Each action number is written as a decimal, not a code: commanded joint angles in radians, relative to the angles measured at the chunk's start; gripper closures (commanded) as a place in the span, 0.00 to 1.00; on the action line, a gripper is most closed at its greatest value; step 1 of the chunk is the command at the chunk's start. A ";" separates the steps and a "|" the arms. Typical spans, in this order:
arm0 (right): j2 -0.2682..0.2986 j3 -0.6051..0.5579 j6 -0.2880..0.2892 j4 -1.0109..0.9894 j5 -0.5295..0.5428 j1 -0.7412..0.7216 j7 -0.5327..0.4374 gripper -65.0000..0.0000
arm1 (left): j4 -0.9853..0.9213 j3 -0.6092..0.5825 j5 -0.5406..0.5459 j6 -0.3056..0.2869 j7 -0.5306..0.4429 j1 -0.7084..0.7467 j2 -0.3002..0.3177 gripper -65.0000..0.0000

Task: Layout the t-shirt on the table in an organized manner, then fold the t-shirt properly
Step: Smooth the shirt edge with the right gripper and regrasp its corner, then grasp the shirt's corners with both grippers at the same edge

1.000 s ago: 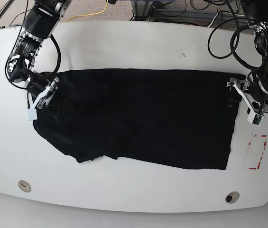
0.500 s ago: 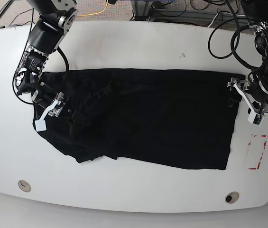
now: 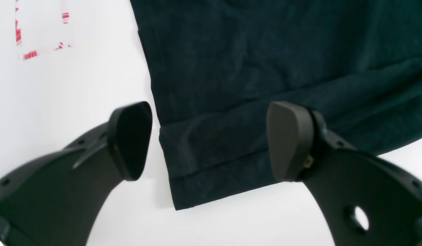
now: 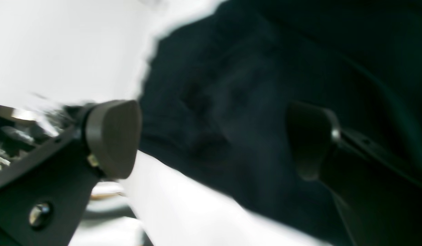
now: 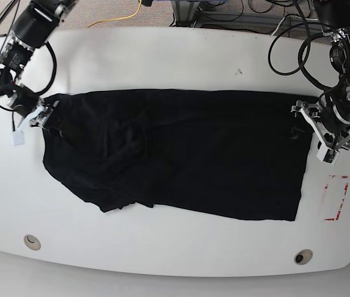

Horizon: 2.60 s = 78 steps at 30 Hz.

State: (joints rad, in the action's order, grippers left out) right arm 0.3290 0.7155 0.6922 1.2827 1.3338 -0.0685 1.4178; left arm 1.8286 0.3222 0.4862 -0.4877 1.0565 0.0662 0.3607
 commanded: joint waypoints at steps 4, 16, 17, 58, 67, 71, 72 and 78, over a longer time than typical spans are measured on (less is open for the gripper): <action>0.141 0.011 0.006 0.119 0.031 0.106 -0.044 0.00 | 0.076 0.018 0.013 -0.003 -0.022 -0.018 -0.005 0.26; 0.193 0.003 0.006 0.292 -0.293 0.249 -0.216 0.00 | 0.115 0.114 0.013 -0.004 -0.100 -0.016 -0.075 0.25; 0.190 0.003 0.006 0.288 -0.325 0.247 -0.217 0.00 | 0.115 0.114 0.013 -0.004 -0.106 -0.016 -0.075 0.25; -0.005 -0.047 0.006 0.081 -0.951 0.111 -0.489 0.72 | 0.062 0.114 0.006 0.004 -0.117 0.002 -0.075 0.25; -0.006 -0.049 0.006 0.082 -0.951 0.112 -0.487 0.97 | -0.051 0.122 0.007 -0.003 -0.121 0.042 -0.068 0.25; -0.006 -0.049 0.006 0.084 -0.951 0.115 -0.487 0.97 | -0.086 0.134 0.009 -0.004 -0.121 0.068 -0.068 0.24; -0.006 -0.049 0.006 0.084 -0.951 0.115 -0.487 0.97 | -0.091 0.134 0.009 -0.004 -0.121 0.073 -0.068 0.24; -0.006 -0.049 0.006 0.084 -0.951 0.115 -0.486 0.97 | -0.102 0.134 0.009 -0.016 -0.121 0.111 -0.068 0.19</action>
State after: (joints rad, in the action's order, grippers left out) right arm 0.3077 0.6659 0.6968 1.3540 0.3920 0.0505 0.9195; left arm 1.7145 0.4519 0.4820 -0.4915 0.9531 0.1787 0.2756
